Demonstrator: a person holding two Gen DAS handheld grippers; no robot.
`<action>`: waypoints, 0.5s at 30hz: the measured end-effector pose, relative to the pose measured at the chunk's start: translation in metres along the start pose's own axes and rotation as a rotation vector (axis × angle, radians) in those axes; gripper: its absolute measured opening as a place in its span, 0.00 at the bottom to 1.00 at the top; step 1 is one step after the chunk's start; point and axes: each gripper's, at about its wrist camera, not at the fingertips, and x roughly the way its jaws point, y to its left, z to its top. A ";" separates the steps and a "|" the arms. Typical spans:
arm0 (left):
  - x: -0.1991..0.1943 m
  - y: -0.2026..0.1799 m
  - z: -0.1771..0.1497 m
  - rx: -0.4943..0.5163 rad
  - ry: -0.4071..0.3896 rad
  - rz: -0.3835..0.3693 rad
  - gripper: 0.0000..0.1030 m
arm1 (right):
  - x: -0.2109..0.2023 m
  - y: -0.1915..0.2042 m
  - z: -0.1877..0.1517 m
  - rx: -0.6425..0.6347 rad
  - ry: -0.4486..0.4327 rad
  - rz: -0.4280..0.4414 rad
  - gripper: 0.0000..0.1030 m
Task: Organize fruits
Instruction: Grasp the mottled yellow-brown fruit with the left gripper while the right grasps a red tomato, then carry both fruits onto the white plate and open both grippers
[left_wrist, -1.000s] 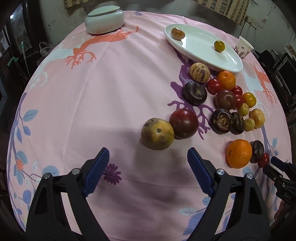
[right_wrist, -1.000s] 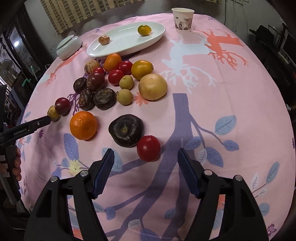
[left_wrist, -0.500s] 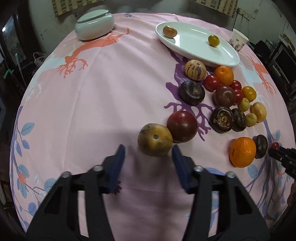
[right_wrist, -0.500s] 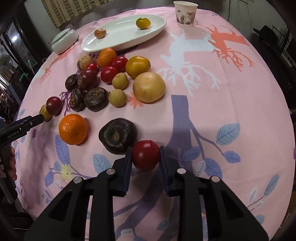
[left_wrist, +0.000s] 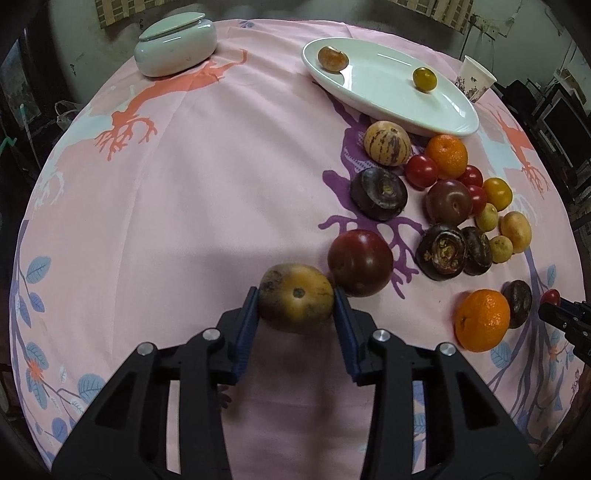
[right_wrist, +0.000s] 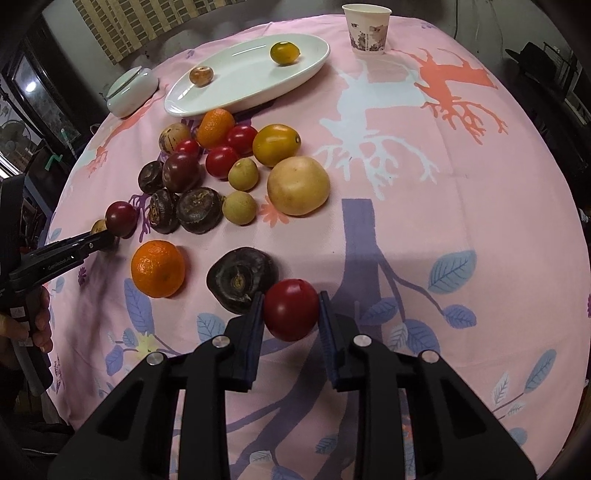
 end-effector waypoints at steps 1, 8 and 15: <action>-0.005 0.001 0.002 -0.011 -0.009 -0.011 0.39 | -0.001 0.001 0.001 0.001 0.000 0.002 0.28; -0.055 -0.005 0.037 -0.011 -0.145 -0.070 0.39 | -0.023 0.003 0.026 0.013 -0.067 0.041 0.28; -0.074 -0.018 0.093 -0.012 -0.242 -0.117 0.39 | -0.046 0.004 0.084 0.003 -0.192 0.085 0.28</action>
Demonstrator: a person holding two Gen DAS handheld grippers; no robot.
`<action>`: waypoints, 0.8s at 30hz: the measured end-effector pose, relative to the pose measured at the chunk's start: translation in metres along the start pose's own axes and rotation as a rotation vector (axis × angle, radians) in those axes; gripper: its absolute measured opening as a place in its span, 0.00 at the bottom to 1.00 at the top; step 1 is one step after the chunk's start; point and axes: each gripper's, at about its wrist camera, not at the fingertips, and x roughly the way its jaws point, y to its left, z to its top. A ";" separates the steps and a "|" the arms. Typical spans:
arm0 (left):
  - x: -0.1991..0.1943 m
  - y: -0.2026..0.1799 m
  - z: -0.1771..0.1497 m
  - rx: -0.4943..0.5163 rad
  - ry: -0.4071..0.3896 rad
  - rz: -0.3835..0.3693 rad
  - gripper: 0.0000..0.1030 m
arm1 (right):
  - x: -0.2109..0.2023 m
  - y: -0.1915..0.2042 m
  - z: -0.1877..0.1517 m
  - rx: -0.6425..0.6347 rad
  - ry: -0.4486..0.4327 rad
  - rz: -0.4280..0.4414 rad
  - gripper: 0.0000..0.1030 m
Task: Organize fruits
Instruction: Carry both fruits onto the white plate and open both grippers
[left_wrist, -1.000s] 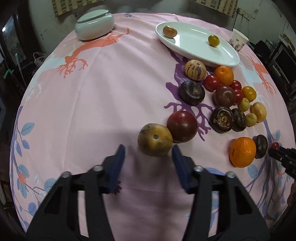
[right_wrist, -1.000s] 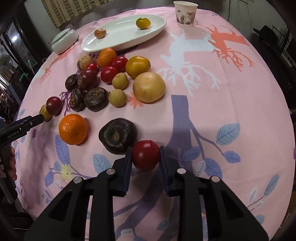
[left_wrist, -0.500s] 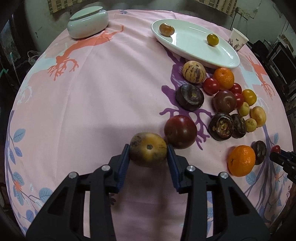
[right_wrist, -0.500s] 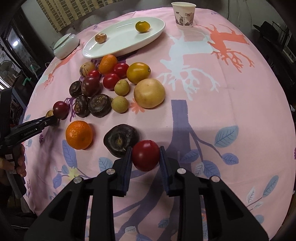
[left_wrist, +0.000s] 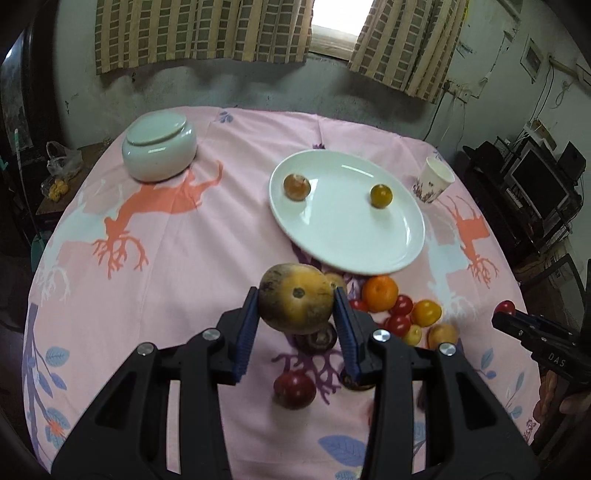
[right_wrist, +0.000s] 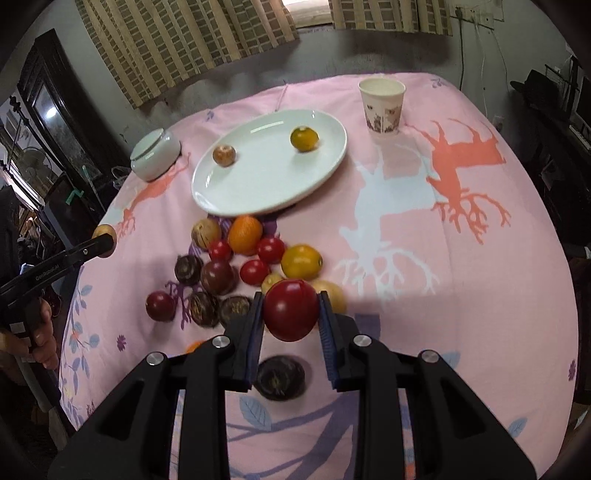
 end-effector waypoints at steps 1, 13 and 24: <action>0.004 -0.003 0.009 0.002 -0.005 -0.007 0.39 | 0.001 0.000 0.009 -0.001 -0.014 0.003 0.28; 0.097 -0.035 0.067 0.049 0.044 -0.002 0.39 | 0.080 0.012 0.091 -0.071 -0.017 0.000 0.28; 0.168 -0.030 0.087 0.048 0.100 0.086 0.40 | 0.161 0.001 0.124 -0.067 0.064 -0.075 0.28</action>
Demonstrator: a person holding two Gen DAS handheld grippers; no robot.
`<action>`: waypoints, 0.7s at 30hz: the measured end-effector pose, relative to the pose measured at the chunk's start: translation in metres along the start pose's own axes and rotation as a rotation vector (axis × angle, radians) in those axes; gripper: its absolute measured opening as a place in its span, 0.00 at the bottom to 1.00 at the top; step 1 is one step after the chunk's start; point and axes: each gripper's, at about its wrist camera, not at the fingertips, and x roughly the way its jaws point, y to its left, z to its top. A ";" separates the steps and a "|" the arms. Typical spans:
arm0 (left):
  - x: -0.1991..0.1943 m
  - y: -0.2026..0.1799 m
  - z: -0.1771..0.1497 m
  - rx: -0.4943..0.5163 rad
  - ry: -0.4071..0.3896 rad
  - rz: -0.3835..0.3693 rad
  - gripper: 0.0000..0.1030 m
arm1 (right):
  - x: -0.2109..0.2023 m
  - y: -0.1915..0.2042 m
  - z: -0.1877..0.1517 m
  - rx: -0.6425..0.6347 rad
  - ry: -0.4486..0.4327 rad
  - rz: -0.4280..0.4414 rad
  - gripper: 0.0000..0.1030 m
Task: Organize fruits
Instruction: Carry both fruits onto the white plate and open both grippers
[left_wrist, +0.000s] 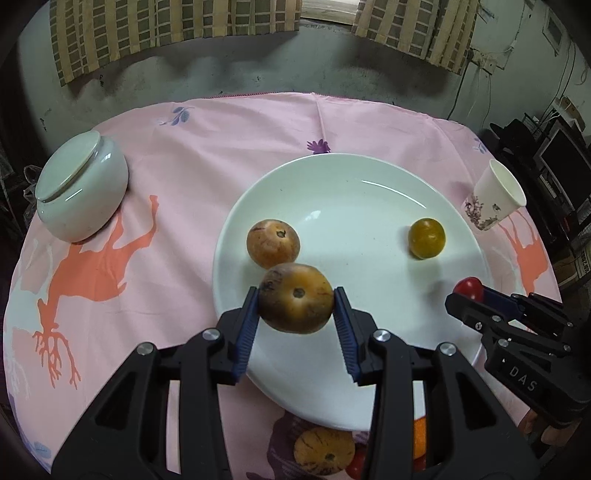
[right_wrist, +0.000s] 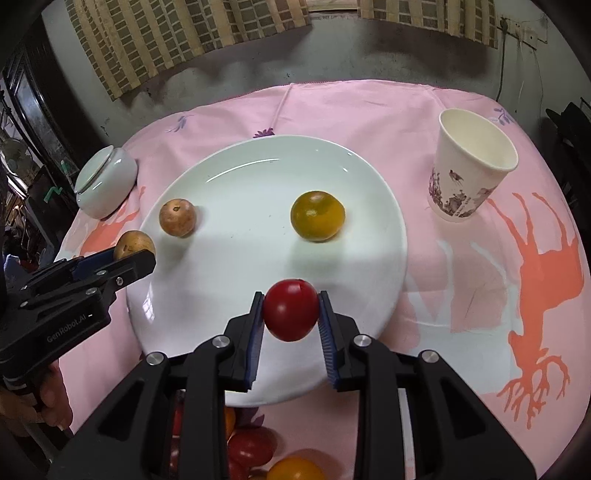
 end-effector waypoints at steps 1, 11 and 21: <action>0.002 0.001 0.003 -0.008 -0.001 0.002 0.40 | 0.003 -0.001 0.002 0.002 0.000 -0.010 0.29; -0.031 0.014 0.009 -0.079 -0.089 0.031 0.72 | -0.022 -0.009 0.002 0.036 -0.097 -0.020 0.67; -0.080 0.030 -0.066 -0.092 -0.059 0.038 0.81 | -0.083 -0.039 -0.077 0.166 -0.068 0.031 0.67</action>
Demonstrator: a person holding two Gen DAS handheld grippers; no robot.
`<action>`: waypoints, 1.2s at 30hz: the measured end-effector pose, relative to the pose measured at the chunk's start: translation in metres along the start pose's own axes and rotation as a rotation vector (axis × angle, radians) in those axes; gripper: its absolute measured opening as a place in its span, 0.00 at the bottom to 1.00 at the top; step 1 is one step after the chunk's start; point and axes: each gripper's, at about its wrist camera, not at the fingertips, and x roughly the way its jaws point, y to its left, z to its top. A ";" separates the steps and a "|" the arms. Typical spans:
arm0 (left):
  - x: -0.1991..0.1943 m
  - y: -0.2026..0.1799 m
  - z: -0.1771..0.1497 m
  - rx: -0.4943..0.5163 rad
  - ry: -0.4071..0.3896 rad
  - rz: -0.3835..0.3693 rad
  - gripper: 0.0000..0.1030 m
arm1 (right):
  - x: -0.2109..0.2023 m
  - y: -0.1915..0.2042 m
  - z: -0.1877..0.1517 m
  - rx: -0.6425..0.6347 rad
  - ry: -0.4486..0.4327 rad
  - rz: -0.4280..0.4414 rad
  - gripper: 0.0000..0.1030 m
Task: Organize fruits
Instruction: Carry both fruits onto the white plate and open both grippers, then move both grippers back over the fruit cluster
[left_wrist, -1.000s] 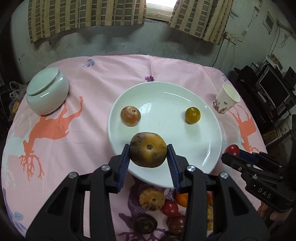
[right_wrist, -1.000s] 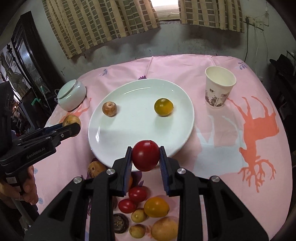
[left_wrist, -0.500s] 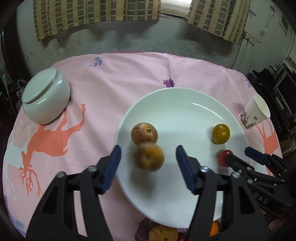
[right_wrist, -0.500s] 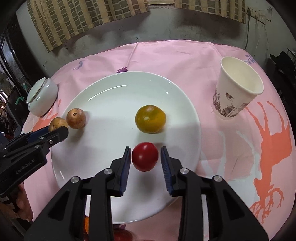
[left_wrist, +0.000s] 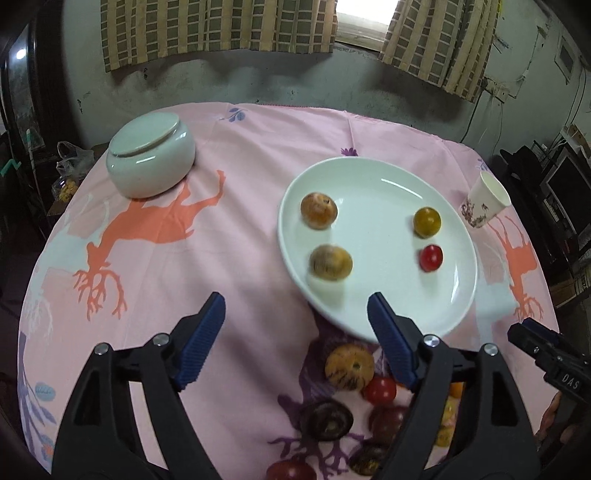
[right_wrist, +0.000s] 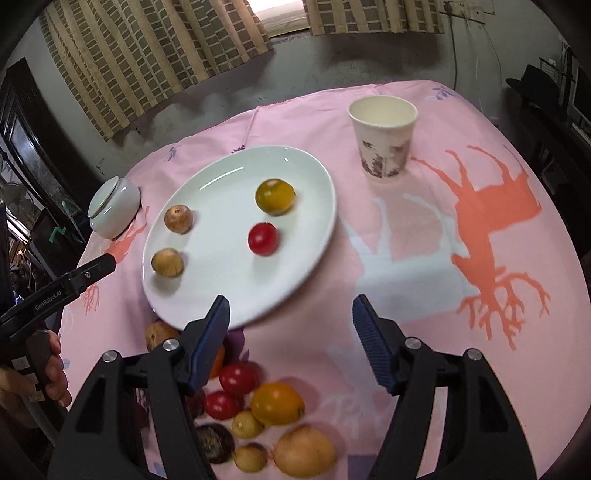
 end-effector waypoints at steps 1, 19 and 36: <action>-0.006 0.002 -0.009 -0.002 0.008 0.004 0.83 | -0.007 -0.005 -0.009 0.015 0.007 -0.004 0.67; -0.058 0.021 -0.120 -0.032 0.144 -0.006 0.84 | -0.056 -0.010 -0.108 0.101 0.129 0.053 0.68; -0.031 0.011 -0.131 0.012 0.209 0.019 0.86 | -0.048 -0.002 -0.135 0.056 0.206 0.058 0.69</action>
